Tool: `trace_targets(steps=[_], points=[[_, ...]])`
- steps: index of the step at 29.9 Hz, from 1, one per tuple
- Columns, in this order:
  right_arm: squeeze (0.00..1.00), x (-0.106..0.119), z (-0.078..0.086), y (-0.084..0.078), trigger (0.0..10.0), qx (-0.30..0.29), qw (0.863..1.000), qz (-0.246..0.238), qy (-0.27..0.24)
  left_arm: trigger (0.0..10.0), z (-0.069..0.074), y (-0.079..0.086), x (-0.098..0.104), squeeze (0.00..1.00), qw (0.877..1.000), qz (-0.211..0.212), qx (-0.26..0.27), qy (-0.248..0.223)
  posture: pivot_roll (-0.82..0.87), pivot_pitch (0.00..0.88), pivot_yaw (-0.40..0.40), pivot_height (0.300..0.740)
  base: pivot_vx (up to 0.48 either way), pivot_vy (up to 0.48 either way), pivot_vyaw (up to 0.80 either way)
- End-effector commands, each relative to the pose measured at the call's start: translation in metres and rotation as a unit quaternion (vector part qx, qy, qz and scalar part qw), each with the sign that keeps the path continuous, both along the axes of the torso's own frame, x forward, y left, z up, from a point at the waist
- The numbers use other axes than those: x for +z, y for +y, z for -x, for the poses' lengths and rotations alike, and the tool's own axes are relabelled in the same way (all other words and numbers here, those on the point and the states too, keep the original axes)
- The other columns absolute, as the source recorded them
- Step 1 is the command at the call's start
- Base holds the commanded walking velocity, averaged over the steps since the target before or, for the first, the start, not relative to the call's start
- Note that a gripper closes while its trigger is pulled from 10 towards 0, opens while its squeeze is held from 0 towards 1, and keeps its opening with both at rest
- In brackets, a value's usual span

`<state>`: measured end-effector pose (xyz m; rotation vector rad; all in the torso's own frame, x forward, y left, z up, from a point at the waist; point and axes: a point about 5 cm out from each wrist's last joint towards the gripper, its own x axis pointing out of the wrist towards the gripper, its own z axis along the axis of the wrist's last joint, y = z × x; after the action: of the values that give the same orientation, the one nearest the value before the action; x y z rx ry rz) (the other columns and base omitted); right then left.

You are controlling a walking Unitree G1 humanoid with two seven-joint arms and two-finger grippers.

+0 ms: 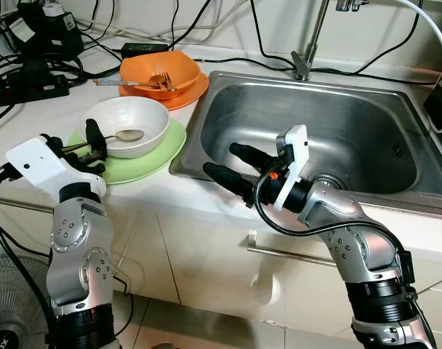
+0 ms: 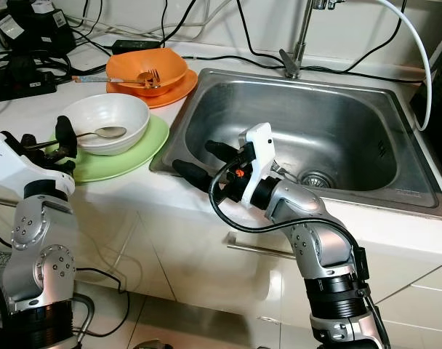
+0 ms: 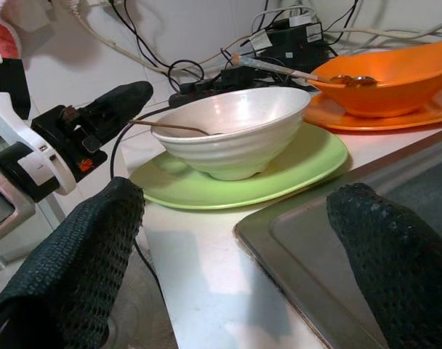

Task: Kitchen organization

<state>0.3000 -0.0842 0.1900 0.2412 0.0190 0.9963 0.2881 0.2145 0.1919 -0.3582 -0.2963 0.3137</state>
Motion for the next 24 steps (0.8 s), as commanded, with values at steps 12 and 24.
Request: trace_targets(steps=[12,24], points=[[0.0,0.004,0.0,0.001,10.0,0.002,1.0,-0.002,-0.003,0.0,-0.003,0.007,-0.001,0.0,0.996,0.085,0.005,-0.005,-0.03,0.032,0.018,0.74,0.0,0.0,0.0],[0.0,0.003,0.001,0.0,10.0,0.003,1.0,0.0,0.0,0.0,-0.009,-0.008,-0.004,0.0,0.986,0.156,-0.062,-0.005,-0.03,0.037,0.018,0.74,0.0,0.0,0.0]])
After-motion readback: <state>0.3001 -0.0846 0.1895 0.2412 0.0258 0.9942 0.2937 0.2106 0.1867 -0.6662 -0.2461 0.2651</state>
